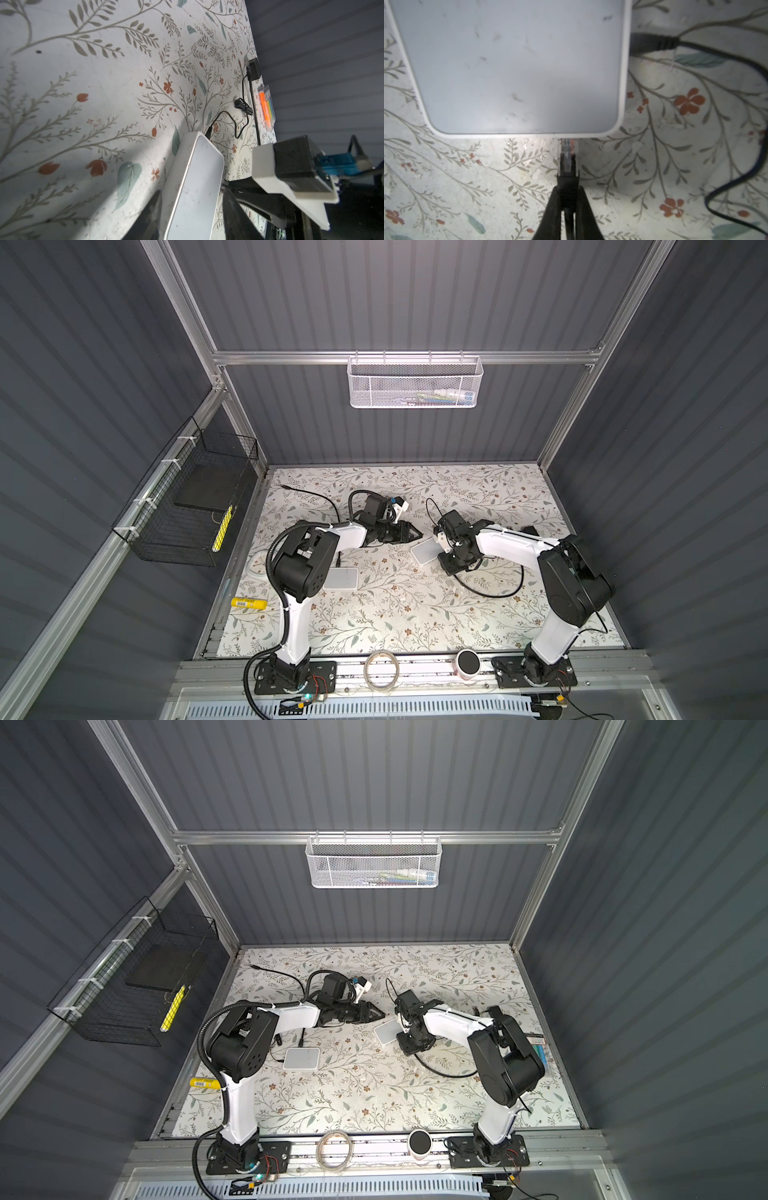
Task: Insert the plug into the switch port
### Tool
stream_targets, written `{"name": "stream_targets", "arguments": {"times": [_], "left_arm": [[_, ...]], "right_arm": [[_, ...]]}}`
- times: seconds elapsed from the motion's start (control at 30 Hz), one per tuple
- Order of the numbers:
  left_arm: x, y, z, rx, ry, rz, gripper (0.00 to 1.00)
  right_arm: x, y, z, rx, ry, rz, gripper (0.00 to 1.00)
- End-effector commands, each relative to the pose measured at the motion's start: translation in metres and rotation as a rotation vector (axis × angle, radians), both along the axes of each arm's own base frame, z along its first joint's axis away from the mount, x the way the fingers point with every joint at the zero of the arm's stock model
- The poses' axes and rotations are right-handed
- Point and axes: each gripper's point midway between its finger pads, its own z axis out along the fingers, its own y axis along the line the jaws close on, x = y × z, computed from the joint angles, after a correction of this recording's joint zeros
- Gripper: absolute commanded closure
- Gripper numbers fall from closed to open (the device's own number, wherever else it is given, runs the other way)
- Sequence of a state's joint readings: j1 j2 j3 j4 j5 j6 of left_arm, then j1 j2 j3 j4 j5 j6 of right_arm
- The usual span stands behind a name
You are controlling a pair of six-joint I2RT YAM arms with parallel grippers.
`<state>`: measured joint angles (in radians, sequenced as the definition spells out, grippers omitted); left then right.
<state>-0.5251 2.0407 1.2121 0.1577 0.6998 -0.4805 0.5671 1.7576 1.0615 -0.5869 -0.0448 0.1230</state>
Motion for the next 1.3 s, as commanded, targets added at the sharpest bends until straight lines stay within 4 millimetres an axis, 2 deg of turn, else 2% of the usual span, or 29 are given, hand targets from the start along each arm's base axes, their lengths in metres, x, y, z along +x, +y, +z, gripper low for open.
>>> {"name": "stream_targets", "arguments": {"times": [0.0,0.37,0.5,1.03,1.27], "left_arm": [[-0.002,-0.007,-0.004,-0.007,-0.002,-0.04,0.52],[-0.008,-0.019,-0.026,0.021,0.018,-0.087,0.54],[-0.013,-0.026,-0.029,0.02,0.022,-0.105,0.54],[-0.018,-0.031,-0.045,0.037,0.045,-0.136,0.56],[-0.022,-0.038,-0.045,0.031,0.05,-0.153,0.57]], "right_arm": [[0.004,0.005,-0.003,-0.01,-0.009,-0.026,1.0],[0.008,0.005,-0.001,-0.02,-0.036,-0.033,1.0],[0.009,0.007,0.001,-0.013,-0.041,-0.027,1.0],[0.012,0.007,0.016,-0.02,-0.072,0.003,1.0],[0.014,0.01,0.017,-0.03,-0.089,0.018,1.0]]}}
